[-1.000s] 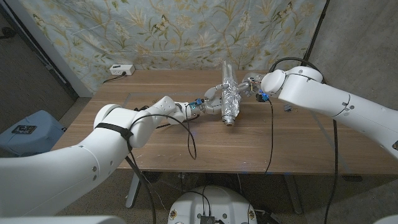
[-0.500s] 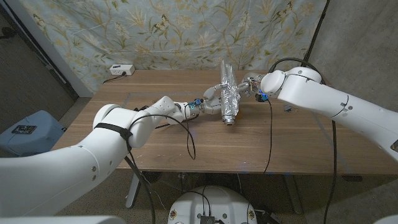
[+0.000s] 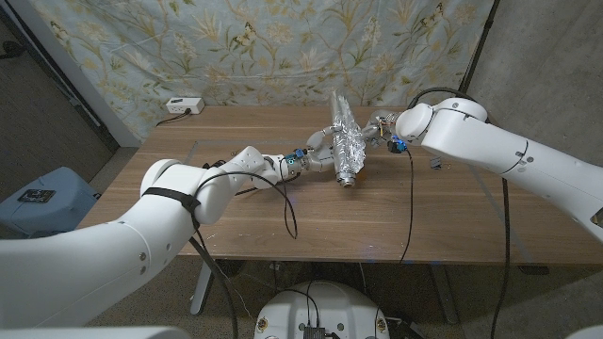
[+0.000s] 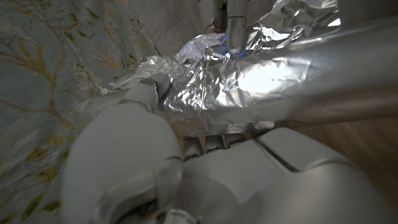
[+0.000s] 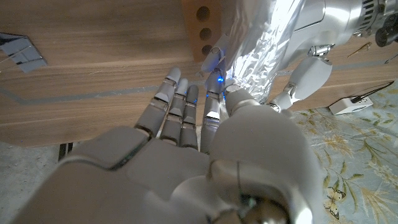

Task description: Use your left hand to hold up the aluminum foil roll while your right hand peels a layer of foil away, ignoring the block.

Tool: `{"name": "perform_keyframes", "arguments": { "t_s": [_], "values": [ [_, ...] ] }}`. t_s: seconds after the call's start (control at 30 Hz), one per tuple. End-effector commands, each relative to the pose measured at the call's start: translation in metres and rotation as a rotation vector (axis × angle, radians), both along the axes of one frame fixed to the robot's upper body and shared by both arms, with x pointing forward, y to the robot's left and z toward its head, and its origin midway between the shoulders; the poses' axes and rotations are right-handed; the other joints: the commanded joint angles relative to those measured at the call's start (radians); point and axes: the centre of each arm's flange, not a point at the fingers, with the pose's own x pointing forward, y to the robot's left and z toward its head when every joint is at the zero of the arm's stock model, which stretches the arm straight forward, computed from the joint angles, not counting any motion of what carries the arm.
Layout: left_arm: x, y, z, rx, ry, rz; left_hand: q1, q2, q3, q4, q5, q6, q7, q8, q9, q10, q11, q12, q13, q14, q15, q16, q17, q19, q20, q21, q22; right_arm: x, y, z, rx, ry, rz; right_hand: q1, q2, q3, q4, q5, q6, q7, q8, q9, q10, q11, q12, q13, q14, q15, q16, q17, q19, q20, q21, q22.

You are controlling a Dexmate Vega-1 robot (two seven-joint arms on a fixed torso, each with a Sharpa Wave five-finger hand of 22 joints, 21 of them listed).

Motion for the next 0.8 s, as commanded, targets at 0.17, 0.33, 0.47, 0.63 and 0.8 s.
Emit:
{"name": "perform_keyframes", "arguments": {
  "t_s": [0.17,0.33,0.47,0.63,0.8],
  "values": [
    [0.0029,-0.0011,-0.0004,-0.011,0.008,0.025,-0.005,0.011,0.007,-0.005,-0.008,0.079,-0.064,-0.004,-0.005,0.005,-0.004,-0.006,-0.005,-0.004,0.002,0.000,-0.002,-0.007,0.000,0.011,0.003,0.0042,-0.0034,-0.0007,0.004,-0.010,-0.011,0.014,0.006,0.023,0.011,0.006,0.054,-0.009,0.023,0.015,0.039,-0.015,0.018,0.006,0.035,-0.014,0.019,0.014,0.031,-0.011,0.016,0.005],
    [0.0029,-0.0011,-0.0004,-0.018,0.006,0.025,-0.016,0.009,0.006,-0.006,-0.016,0.043,-0.074,-0.028,-0.014,-0.010,0.004,-0.021,-0.013,-0.017,0.015,-0.006,-0.010,-0.009,0.002,0.014,0.003,0.0046,-0.0050,-0.0006,0.010,-0.012,-0.013,0.019,0.004,0.031,0.011,0.006,0.069,-0.013,0.029,0.020,0.053,-0.021,0.024,0.008,0.050,-0.026,0.024,0.015,0.039,-0.018,0.021,0.005],
    [0.0032,-0.0010,0.0001,-0.022,0.002,0.027,-0.028,0.006,0.007,-0.010,-0.027,-0.008,-0.092,-0.065,-0.027,-0.035,0.020,-0.042,-0.026,-0.030,0.033,-0.014,-0.023,-0.012,0.011,0.016,0.004,0.0041,-0.0059,-0.0014,0.014,-0.016,-0.018,0.022,0.002,0.035,0.011,0.006,0.073,-0.009,0.030,0.023,0.061,-0.021,0.028,0.009,0.056,-0.026,0.026,0.016,0.045,-0.021,0.024,0.006],
    [0.0022,-0.0021,-0.0005,-0.024,-0.001,0.019,-0.040,0.006,0.009,-0.013,-0.041,-0.070,-0.122,-0.115,-0.044,-0.058,0.032,-0.065,-0.045,-0.037,0.037,-0.018,-0.039,-0.015,0.012,0.019,0.003,0.0021,-0.0071,-0.0026,0.018,-0.025,-0.020,0.022,0.000,0.039,0.012,0.005,0.078,-0.013,0.032,0.027,0.070,-0.025,0.032,0.010,0.064,-0.031,0.028,0.017,0.051,-0.025,0.027,0.006],
    [0.0013,-0.0028,-0.0001,-0.031,-0.014,0.011,-0.064,0.006,0.012,-0.017,-0.068,-0.231,-0.151,-0.237,-0.076,-0.098,0.059,-0.109,-0.090,-0.043,0.044,-0.021,-0.067,-0.014,0.014,0.026,0.002,0.0000,-0.0082,-0.0043,0.033,-0.044,-0.022,0.023,-0.002,0.043,0.013,0.004,0.086,-0.018,0.036,0.031,0.079,-0.031,0.036,0.011,0.082,-0.041,0.033,0.018,0.065,-0.033,0.033,0.006]
  ]
}}
